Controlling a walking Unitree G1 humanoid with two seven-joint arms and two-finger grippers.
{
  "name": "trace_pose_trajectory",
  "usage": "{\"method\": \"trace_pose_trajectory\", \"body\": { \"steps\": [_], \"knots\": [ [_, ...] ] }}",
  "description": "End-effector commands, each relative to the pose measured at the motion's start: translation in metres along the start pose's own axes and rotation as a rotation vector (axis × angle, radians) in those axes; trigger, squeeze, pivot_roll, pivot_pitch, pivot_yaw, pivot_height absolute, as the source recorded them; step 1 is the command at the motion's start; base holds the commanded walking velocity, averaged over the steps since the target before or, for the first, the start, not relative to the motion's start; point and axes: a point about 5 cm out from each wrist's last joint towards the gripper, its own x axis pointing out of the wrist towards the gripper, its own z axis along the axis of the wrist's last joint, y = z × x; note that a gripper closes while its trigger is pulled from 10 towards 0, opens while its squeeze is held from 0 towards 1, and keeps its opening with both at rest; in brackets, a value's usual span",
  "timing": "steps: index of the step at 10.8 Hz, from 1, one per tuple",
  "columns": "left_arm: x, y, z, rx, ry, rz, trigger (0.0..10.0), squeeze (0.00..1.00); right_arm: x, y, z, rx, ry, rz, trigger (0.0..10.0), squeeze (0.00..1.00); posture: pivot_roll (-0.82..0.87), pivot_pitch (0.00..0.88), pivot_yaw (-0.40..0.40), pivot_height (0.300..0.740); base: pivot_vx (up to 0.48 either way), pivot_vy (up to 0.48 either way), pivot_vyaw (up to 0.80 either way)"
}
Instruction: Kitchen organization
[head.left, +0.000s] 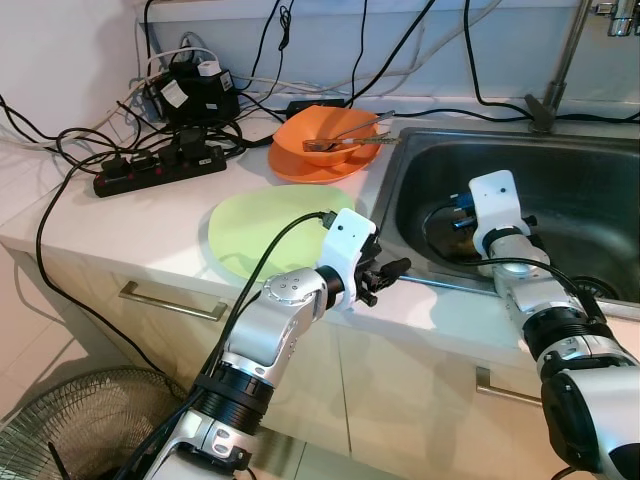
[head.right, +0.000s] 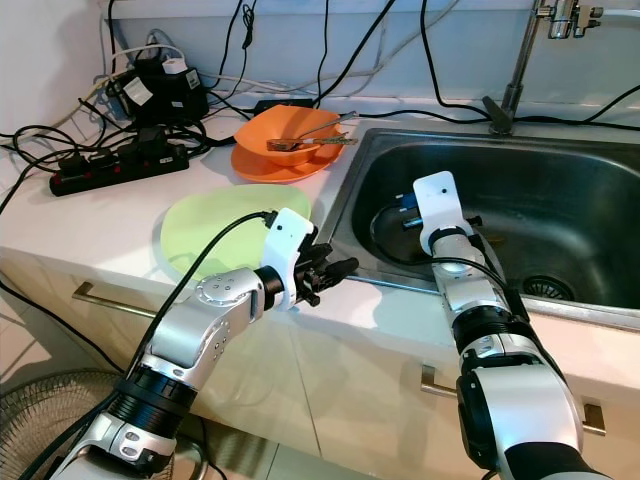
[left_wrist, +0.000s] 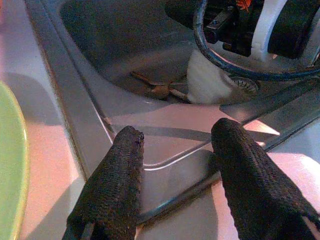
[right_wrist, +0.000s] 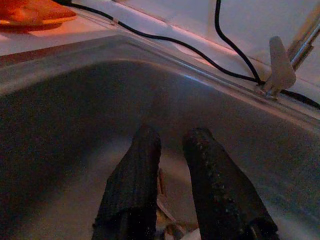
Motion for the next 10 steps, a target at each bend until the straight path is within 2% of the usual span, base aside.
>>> {"method": "trace_pose_trajectory", "body": {
  "steps": [1,4,6,8,9,10],
  "knots": [
    [-0.002,0.001,0.003,0.021,-0.012,0.004,10.0,0.0,0.002,0.005,0.008,0.003,-0.029,0.018,10.0,0.0,0.08,0.0,0.115,0.74,0.0,0.0,0.0],
    [-0.006,0.011,0.021,0.19,-0.195,0.134,10.0,0.0,-0.004,0.01,0.037,0.178,-0.247,0.011,10.0,0.0,0.07,0.0,0.119,0.74,0.0,0.0,0.0],
    [-0.018,0.026,0.028,0.167,-0.353,0.27,10.0,0.0,-0.027,0.011,0.052,0.27,-0.426,-0.038,10.0,0.0,0.04,0.0,0.127,0.74,0.0,0.0,0.0],
    [-0.034,0.042,0.025,0.181,-0.436,0.403,10.0,0.0,-0.054,0.013,0.052,0.312,-0.504,-0.064,10.0,0.0,0.03,0.0,0.132,0.74,0.0,0.0,0.0],
    [-0.037,0.045,0.024,0.186,-0.45,0.424,10.0,0.0,-0.06,0.012,0.052,0.318,-0.514,-0.066,10.0,0.0,0.03,0.0,0.132,0.74,0.0,0.0,0.0],
    [-0.054,0.051,0.019,0.212,-0.501,0.494,10.0,0.0,-0.083,0.013,0.044,0.323,-0.522,-0.07,10.0,0.0,0.0,0.0,0.141,0.74,0.0,0.0,0.0]
  ]
}}
